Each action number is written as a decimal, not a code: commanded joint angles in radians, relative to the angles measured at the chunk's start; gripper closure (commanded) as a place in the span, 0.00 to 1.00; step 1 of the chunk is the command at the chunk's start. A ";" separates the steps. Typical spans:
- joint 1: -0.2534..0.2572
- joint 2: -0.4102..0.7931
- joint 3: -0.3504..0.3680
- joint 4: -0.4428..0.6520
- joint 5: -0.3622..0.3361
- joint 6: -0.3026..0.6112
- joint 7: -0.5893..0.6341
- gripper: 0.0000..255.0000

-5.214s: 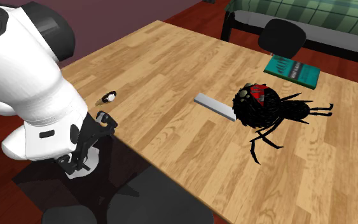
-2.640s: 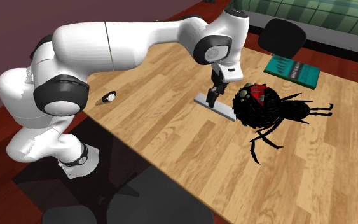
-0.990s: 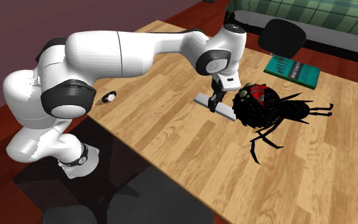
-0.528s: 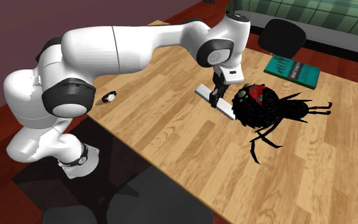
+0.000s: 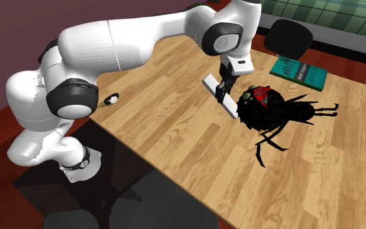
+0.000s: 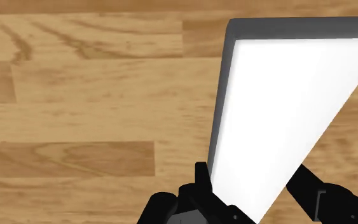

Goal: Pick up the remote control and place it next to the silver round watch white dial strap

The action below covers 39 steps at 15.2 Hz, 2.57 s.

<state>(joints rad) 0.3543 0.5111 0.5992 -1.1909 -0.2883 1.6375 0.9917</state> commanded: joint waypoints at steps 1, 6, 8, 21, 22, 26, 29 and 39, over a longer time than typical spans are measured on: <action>0.010 0.007 -0.001 0.040 -0.003 -0.032 -0.001 1.00; -0.006 -0.039 0.009 0.022 0.017 -0.056 -0.004 1.00; -0.072 -0.155 0.031 -0.145 0.072 0.005 -0.012 1.00; -0.191 -0.823 -0.020 -0.827 0.455 0.132 -0.216 1.00; -0.182 -0.869 -0.034 -0.865 0.475 0.127 -0.231 1.00; -0.138 -1.045 -0.087 -1.004 0.539 0.094 -0.276 1.00; -0.099 -1.173 -0.126 -1.095 0.570 0.056 -0.297 1.00; -0.051 -1.300 -0.136 -1.268 0.611 0.098 -0.314 1.00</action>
<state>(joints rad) 0.3016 -0.7882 0.4609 -2.4470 0.3203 1.7237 0.6786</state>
